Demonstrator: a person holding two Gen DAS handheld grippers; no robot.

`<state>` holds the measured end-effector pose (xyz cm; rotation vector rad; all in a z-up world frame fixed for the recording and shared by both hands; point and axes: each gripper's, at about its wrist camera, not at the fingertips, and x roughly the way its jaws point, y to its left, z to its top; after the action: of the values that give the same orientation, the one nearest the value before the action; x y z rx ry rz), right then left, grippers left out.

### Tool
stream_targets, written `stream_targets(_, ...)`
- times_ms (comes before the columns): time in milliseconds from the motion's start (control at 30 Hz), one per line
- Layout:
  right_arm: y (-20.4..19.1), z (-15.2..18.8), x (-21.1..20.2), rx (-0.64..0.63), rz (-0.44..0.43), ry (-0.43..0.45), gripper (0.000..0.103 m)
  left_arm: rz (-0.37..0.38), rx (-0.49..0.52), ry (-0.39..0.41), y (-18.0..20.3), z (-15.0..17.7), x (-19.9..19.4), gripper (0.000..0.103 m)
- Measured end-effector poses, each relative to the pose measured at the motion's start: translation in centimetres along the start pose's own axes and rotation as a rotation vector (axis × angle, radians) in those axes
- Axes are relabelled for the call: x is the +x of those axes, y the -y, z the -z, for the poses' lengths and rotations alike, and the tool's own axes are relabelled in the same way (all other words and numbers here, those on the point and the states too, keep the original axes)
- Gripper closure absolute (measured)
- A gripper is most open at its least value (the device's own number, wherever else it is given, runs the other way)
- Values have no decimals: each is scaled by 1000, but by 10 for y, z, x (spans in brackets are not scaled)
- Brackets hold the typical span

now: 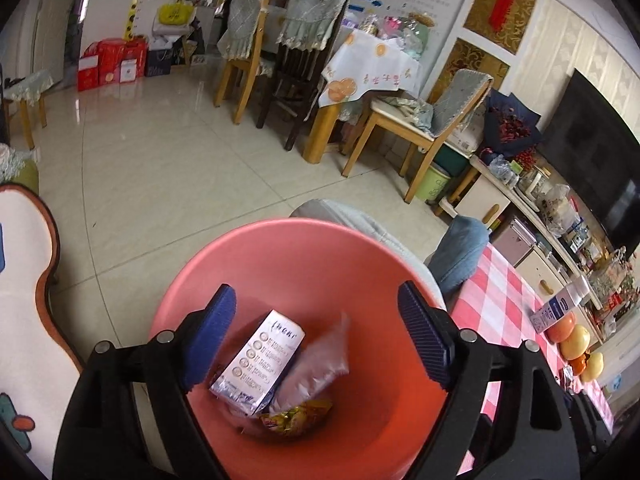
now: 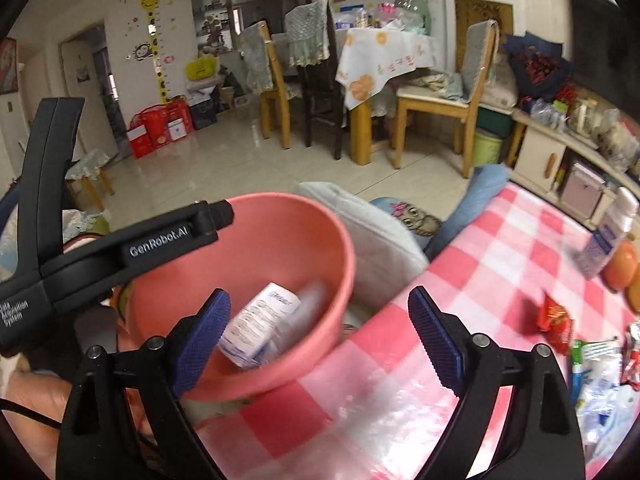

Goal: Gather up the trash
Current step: 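Return both open tools to the table items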

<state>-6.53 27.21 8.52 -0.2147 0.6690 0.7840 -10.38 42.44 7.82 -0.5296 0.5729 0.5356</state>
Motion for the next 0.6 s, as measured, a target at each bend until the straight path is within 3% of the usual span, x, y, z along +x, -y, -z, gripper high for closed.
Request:
stream_targets(267,24,16,-29,1,85,45,11,37,96,131,26,6,-13,16)
stream_targets(400,37,25,-42,10,115,57,9,66,158,150,44,11,-15,10)
stream_targets(600,53,39,-64,-11,182,85,5,94,273,159,73,22,-20,10)
